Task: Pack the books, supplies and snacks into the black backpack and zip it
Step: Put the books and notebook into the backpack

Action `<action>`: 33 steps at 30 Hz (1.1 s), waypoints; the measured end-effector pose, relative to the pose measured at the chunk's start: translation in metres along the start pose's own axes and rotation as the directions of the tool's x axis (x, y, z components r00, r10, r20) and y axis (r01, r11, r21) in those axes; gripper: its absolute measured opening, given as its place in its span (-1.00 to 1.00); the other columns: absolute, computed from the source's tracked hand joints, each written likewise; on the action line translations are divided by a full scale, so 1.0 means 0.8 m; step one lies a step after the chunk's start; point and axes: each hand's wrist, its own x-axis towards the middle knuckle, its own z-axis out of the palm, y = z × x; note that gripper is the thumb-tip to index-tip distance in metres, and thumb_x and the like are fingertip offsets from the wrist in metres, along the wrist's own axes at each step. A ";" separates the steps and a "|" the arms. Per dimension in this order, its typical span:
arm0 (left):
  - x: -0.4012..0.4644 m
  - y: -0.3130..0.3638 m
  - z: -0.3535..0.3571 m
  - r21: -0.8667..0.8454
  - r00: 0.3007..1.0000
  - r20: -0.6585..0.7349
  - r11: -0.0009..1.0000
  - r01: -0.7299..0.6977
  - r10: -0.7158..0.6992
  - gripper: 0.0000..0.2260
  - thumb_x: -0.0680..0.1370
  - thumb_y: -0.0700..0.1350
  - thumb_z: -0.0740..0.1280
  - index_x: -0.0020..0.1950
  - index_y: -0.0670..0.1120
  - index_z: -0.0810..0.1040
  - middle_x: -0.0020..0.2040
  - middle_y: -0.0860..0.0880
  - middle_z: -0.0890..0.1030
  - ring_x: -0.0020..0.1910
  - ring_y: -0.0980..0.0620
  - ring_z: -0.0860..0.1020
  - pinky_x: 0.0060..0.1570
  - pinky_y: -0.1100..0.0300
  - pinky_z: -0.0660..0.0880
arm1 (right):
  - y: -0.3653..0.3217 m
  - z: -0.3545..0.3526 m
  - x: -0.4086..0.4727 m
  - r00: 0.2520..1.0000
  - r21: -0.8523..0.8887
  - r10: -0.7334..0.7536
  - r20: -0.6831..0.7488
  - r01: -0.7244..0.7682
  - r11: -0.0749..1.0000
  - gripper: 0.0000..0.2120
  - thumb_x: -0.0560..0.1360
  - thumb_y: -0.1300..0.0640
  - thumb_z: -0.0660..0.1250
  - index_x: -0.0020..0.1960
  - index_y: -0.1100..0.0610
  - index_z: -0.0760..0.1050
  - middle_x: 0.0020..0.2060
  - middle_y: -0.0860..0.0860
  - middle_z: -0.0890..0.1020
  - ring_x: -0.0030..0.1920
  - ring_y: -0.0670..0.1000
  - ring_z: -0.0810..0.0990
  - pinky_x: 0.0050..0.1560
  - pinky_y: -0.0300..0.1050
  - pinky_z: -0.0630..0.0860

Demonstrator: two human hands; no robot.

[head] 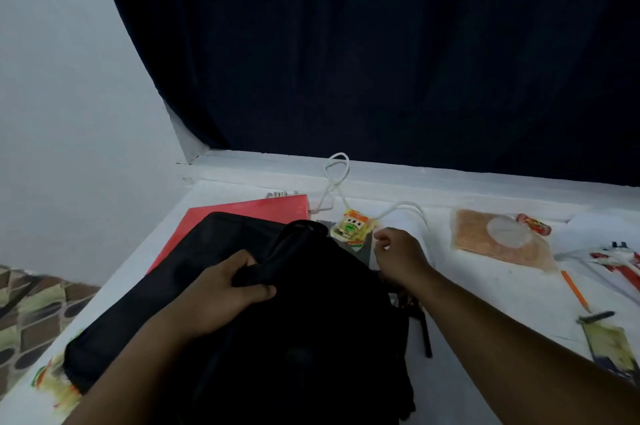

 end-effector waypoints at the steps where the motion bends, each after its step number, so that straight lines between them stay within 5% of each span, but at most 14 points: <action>1: 0.002 0.002 0.001 0.015 1.000 -0.020 1.000 0.013 -0.013 -0.79 0.46 0.05 0.51 -0.12 0.02 0.52 -0.16 0.02 0.68 -0.18 0.13 0.64 -0.04 0.14 0.53 | 0.010 0.005 0.007 0.999 -0.038 0.007 0.052 -0.005 0.999 -0.73 0.57 0.23 0.22 0.20 0.18 0.59 0.20 0.12 0.62 0.21 0.13 0.55 0.16 -0.14 0.44; 4: 0.009 0.008 0.006 0.031 0.996 -0.064 0.997 0.065 -0.063 -0.77 0.48 0.16 0.47 -0.08 0.04 0.56 -0.14 0.07 0.69 -0.16 0.15 0.65 0.00 0.13 0.53 | 0.025 0.018 0.025 0.987 -0.137 -0.048 0.156 0.070 0.988 -0.71 0.52 0.21 0.30 0.22 0.16 0.58 0.20 0.16 0.59 0.21 0.19 0.53 0.19 -0.04 0.48; 7: 0.013 0.010 0.016 0.018 0.989 -0.120 0.996 0.086 -0.084 -0.62 0.43 0.30 0.39 -0.07 0.00 0.59 -0.16 0.08 0.69 -0.18 0.18 0.64 -0.06 0.17 0.51 | 0.031 0.028 0.041 0.965 -0.317 -0.168 0.200 0.226 0.921 -0.59 0.55 0.04 0.30 0.40 0.01 0.45 0.40 0.08 0.39 0.35 0.19 0.36 0.28 0.05 0.38; 10: 0.015 0.008 0.031 -0.012 0.963 -0.256 0.996 0.084 -0.084 -0.65 0.44 0.24 0.43 -0.08 -0.03 0.60 -0.19 0.09 0.68 -0.20 0.20 0.62 -0.08 0.17 0.49 | 0.040 0.034 0.055 0.925 -0.471 -0.257 0.280 0.366 0.802 -0.58 0.61 -0.11 0.17 0.46 -0.10 0.35 0.50 -0.03 0.27 0.39 0.14 0.29 0.29 0.09 0.28; 16: 0.012 0.004 0.052 -0.011 0.907 -0.413 0.997 0.079 -0.077 -0.76 0.47 0.14 0.47 -0.10 -0.01 0.62 -0.19 0.14 0.69 -0.19 0.25 0.61 -0.14 0.21 0.45 | 0.054 0.015 0.061 0.995 -0.634 -0.094 -0.020 0.060 0.771 -0.62 0.58 -0.18 0.11 0.16 0.01 0.54 0.13 0.05 0.54 0.15 0.17 0.44 0.12 0.08 0.28; 19: 0.014 0.002 0.053 -0.002 0.904 -0.419 0.996 0.092 -0.084 -0.76 0.47 0.15 0.46 -0.09 -0.01 0.61 -0.19 0.15 0.69 -0.19 0.25 0.61 -0.15 0.21 0.45 | 0.049 0.005 0.065 0.994 -0.584 -0.100 -0.045 0.055 0.810 -0.73 0.44 0.09 0.31 0.13 0.08 0.50 0.13 0.08 0.48 0.17 0.18 0.42 0.12 0.05 0.29; 22: 0.013 0.000 0.053 -0.008 0.905 -0.417 0.995 0.095 -0.090 -0.76 0.47 0.16 0.46 -0.08 0.01 0.61 -0.17 0.16 0.69 -0.18 0.25 0.61 -0.14 0.23 0.45 | 0.025 0.016 0.071 0.934 -0.319 -0.350 0.069 0.353 0.880 -0.62 0.32 0.36 0.32 0.11 0.13 0.48 0.14 0.06 0.50 0.19 0.16 0.44 0.04 -0.06 0.29; 24: 0.012 -0.001 0.053 -0.018 0.903 -0.419 0.995 0.098 -0.097 -0.75 0.47 0.16 0.46 -0.07 0.00 0.62 -0.16 0.16 0.69 -0.17 0.25 0.61 -0.14 0.24 0.44 | 0.005 0.030 0.077 0.886 -0.127 -0.426 0.183 0.451 0.884 -0.56 0.36 0.42 0.23 0.20 0.16 0.47 0.21 0.07 0.50 0.26 0.13 0.43 0.15 -0.05 0.38; 26: 0.012 -0.002 0.053 -0.029 0.901 -0.422 0.995 0.100 -0.103 -0.75 0.47 0.15 0.46 -0.06 -0.02 0.62 -0.16 0.15 0.69 -0.17 0.25 0.61 -0.15 0.25 0.44 | -0.007 0.043 0.081 0.883 -0.099 -0.359 0.302 0.404 0.909 -0.52 0.49 0.33 0.21 0.40 0.14 0.34 0.33 0.12 0.46 0.34 0.15 0.40 0.29 0.02 0.41; 29: 0.013 -0.003 0.052 -0.054 0.900 -0.421 0.994 0.096 -0.110 -0.76 0.47 0.13 0.47 -0.05 -0.02 0.63 -0.16 0.14 0.70 -0.17 0.24 0.62 -0.14 0.24 0.45 | -0.010 0.053 0.096 0.900 -0.402 -0.181 0.396 0.347 0.847 -0.41 0.60 -0.04 0.23 0.52 0.16 0.13 0.37 0.18 0.43 0.35 0.22 0.40 0.32 0.08 0.32; 33: 0.014 -0.006 0.052 -0.067 0.899 -0.423 0.994 0.088 -0.108 -0.76 0.47 0.14 0.47 -0.06 -0.02 0.62 -0.16 0.14 0.70 -0.17 0.23 0.63 -0.14 0.24 0.45 | -0.023 0.049 0.111 0.913 -0.595 -0.094 0.398 0.334 0.731 -0.35 0.46 -0.21 0.35 0.39 0.13 0.28 0.26 0.12 0.48 0.29 0.17 0.43 0.28 0.13 0.27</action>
